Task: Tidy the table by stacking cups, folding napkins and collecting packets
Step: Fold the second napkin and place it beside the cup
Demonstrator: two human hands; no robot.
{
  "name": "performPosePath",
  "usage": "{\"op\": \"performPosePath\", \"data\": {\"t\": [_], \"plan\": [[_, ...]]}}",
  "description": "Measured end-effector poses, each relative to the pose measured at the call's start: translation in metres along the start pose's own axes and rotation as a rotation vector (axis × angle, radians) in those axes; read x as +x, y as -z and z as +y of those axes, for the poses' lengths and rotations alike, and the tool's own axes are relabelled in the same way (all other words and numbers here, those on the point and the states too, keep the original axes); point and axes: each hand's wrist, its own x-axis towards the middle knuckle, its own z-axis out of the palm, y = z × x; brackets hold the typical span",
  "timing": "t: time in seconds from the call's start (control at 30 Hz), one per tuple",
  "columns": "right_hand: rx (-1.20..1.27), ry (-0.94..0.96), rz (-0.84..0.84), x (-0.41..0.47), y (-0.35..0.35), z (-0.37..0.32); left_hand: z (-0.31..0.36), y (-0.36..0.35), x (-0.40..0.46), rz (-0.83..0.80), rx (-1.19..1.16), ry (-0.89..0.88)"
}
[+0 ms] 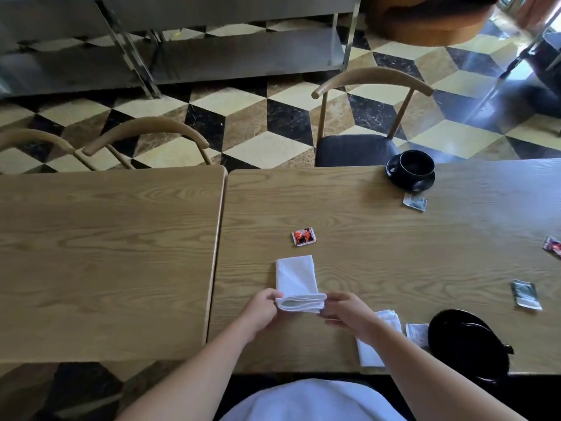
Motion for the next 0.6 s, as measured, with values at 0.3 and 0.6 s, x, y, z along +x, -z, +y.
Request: {"op": "performPosePath", "data": {"t": [0.3,0.6], "plan": [[-0.412,0.250,0.109,0.030,-0.004,-0.013,0.002,-0.006,0.019,0.161,0.529,-0.317],[-0.200,-0.003,-0.196,0.043,0.001,-0.019,0.026,-0.009,0.032,0.080,0.026,-0.158]]}}
